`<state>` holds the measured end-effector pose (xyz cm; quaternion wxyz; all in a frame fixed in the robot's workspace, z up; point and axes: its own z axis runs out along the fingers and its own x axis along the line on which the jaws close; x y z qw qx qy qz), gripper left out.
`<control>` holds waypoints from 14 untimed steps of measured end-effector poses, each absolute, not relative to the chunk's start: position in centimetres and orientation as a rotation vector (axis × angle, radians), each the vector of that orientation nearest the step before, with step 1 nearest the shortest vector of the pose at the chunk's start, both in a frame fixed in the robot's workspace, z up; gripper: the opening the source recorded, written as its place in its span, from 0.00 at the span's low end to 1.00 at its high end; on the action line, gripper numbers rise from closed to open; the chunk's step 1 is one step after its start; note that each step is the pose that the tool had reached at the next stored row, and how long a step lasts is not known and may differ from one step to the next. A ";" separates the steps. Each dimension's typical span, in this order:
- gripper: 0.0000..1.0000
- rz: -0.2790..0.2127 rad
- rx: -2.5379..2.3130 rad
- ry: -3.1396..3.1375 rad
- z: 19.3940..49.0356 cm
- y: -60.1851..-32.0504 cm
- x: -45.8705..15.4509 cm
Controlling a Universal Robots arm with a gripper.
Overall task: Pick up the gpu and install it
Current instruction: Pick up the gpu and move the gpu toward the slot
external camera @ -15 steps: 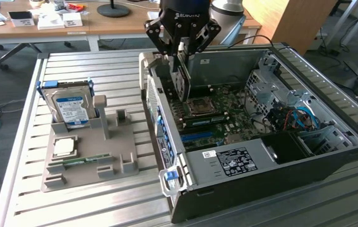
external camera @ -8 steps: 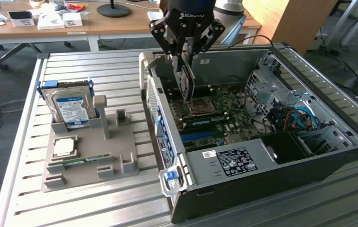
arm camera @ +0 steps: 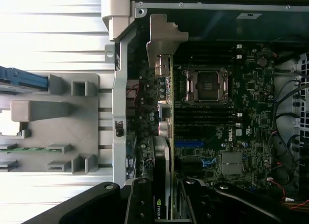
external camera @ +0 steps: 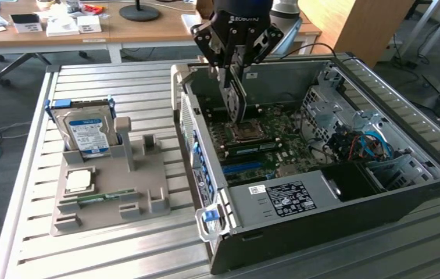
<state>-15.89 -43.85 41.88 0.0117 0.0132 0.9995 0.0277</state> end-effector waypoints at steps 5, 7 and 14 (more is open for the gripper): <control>0.27 0.086 0.041 3.117 41.9 -43.8 -15.2; 0.27 0.086 0.040 3.117 41.9 -43.8 -14.9; 0.27 0.088 0.040 3.117 41.9 -43.8 -13.5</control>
